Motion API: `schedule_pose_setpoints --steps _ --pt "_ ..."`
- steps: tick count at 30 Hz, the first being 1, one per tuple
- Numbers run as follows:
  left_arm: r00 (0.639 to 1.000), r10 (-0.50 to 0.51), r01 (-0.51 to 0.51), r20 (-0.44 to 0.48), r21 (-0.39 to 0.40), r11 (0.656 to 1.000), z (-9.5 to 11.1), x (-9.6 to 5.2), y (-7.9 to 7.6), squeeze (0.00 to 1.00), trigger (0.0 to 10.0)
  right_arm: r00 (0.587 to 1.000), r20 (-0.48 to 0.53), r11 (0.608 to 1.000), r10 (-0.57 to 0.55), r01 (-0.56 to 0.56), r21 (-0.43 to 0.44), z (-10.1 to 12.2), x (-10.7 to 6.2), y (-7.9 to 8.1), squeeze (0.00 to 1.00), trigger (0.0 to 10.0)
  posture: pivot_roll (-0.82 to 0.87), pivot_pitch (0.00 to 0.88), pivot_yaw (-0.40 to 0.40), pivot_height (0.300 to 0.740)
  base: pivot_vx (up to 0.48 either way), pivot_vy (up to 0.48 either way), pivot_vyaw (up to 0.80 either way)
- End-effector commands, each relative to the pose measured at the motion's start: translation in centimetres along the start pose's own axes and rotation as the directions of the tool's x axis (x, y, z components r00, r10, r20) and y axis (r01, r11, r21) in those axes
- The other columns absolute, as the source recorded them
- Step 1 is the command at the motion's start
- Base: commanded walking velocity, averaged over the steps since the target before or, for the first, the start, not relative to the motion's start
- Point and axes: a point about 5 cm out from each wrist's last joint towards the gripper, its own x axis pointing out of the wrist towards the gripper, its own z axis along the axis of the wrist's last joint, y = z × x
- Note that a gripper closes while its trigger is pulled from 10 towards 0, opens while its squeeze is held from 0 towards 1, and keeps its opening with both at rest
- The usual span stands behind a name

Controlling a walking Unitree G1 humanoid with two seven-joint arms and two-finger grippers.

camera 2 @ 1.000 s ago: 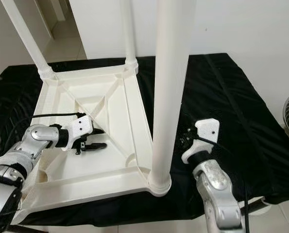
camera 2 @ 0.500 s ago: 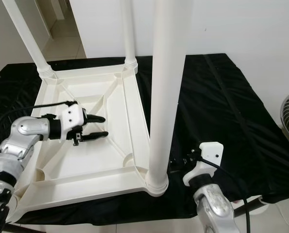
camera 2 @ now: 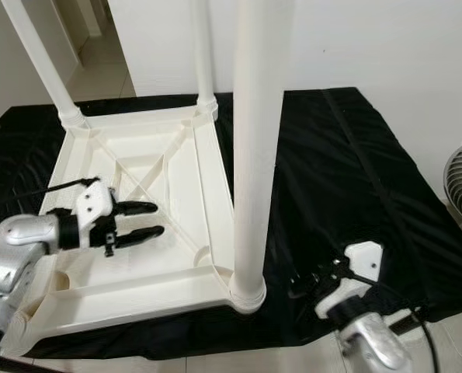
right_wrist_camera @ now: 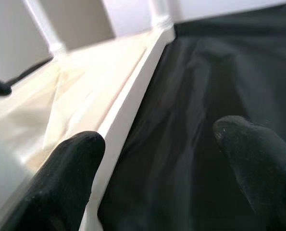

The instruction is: Building children table

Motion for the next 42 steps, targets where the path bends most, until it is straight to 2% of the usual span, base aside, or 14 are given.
schedule_pose_setpoints --steps 1,5,8,10,12,13,16,20,24,29,30,35,36,42 --pt "0.998 0.063 -0.063 -0.008 -0.04 0.997 0.0 -1.1 -0.2 0.0 10.0 0.998 -0.017 0.998 0.064 -0.064 0.018 0.1 -0.7 -0.1 0.0 10.0 -0.03 0.114 0.067 0.74 0.0 0.0 0.0" --pt "0.999 0.043 -0.045 -0.027 -0.067 0.997 0.1 -1.7 -1.4 0.0 10.0 0.988 -0.049 0.989 0.148 -0.147 0.028 0.1 -1.5 -0.3 0.0 10.0 -0.03 0.116 0.063 0.74 0.0 0.0 0.0" --pt "0.999 -0.03 0.026 -0.029 -0.116 0.993 0.3 -2.3 -3.2 0.0 10.0 0.966 -0.084 0.969 0.246 -0.245 0.016 0.2 -1.6 -0.4 0.0 10.0 -0.02 0.114 0.055 0.74 0.0 0.0 0.0" --pt "0.998 -0.054 0.051 -0.021 -0.136 0.989 0.6 -2.4 -3.9 0.0 10.0 0.95 -0.09 0.954 0.3 -0.299 0.031 0.4 -1.5 -0.2 0.0 10.0 -0.01 0.11 0.048 0.74 0.0 0.0 0.0" --pt "0.998 -0.056 0.053 -0.018 -0.141 0.989 0.8 -2.5 -4.0 0.0 10.0 0.94 -0.094 0.945 0.327 -0.325 0.037 0.5 -1.4 -0.1 0.0 10.0 -0.01 0.11 0.048 0.74 0.0 0.0 0.0" --pt "0.999 -0.046 0.044 -0.012 -0.159 0.986 1.1 -2.6 -4.1 0.0 10.0 0.919 -0.104 0.924 0.381 -0.38 0.033 0.7 -1.4 0.0 0.0 10.0 -0.01 0.106 0.042 0.74 0.0 0.0 0.0" --pt "0.999 -0.038 0.035 -0.009 -0.175 0.984 1.4 -2.8 -4.3 0.0 10.0 0.884 -0.126 0.892 0.45 -0.451 0.026 0.9 -1.5 0.1 0.0 10.0 0.0 0.1 0.033 0.74 0.0 0.0 0.0" --pt "0.999 -0.043 0.04 -0.01 -0.178 0.983 1.7 -3.0 -4.6 0.0 10.0 0.854 -0.139 0.864 0.502 -0.501 0.039 1.1 -1.4 -0.1 0.0 10.0 0.0 0.096 0.028 0.74 0.0 0.0 0.0" --pt "0.999 -0.052 0.049 -0.007 -0.204 0.978 2.3 -3.2 -5.3 0.0 10.0 0.785 -0.15 0.797 0.601 -0.602 0.043 1.6 -0.4 -0.2 0.0 10.0 0.02 0.092 0.015 0.74 0.0 0.0 0.0" --pt "0.998 -0.06 0.061 0.01 -0.232 0.971 2.6 -3.3 -5.8 0.0 10.0 0.764 -0.144 0.774 0.629 -0.632 0.027 1.8 0.3 -0.1 0.0 10.0 0.03 0.091 0.008 0.74 0.0 0.0 0.0" --pt "0.999 -0.038 0.044 0.029 -0.244 0.969 2.8 -2.9 -6.3 0.0 10.0 0.748 -0.137 0.756 0.649 -0.655 0.004 1.9 1.2 0.0 0.0 10.0 0.04 0.09 -0.002 0.74 0.0 0.0 0.0" --pt "0.999 -0.008 0.018 0.043 -0.256 0.966 2.8 -2.4 -6.8 0.0 10.0 0.731 -0.14 0.737 0.668 -0.676 -0.008 1.8 1.7 0.0 0.0 10.0 0.05 0.088 -0.006 0.74 0.0 0.0 0.0" --pt "0.998 0.03 -0.013 0.055 -0.286 0.958 2.6 -1.4 -7.6 0.0 10.0 0.716 -0.146 0.722 0.683 -0.692 -0.013 1.7 2.1 0.2 0.0 10.0 0.05 0.087 -0.01 0.74 0.0 0.0 0.0" --pt "0.997 0.058 -0.038 0.056 -0.311 0.95 2.3 -0.5 -8.4 0.0 10.0 0.697 -0.147 0.704 0.701 -0.71 -0.007 1.5 2.4 0.4 0.0 10.0 0.06 0.086 -0.016 0.74 0.0 0.0 0.0"
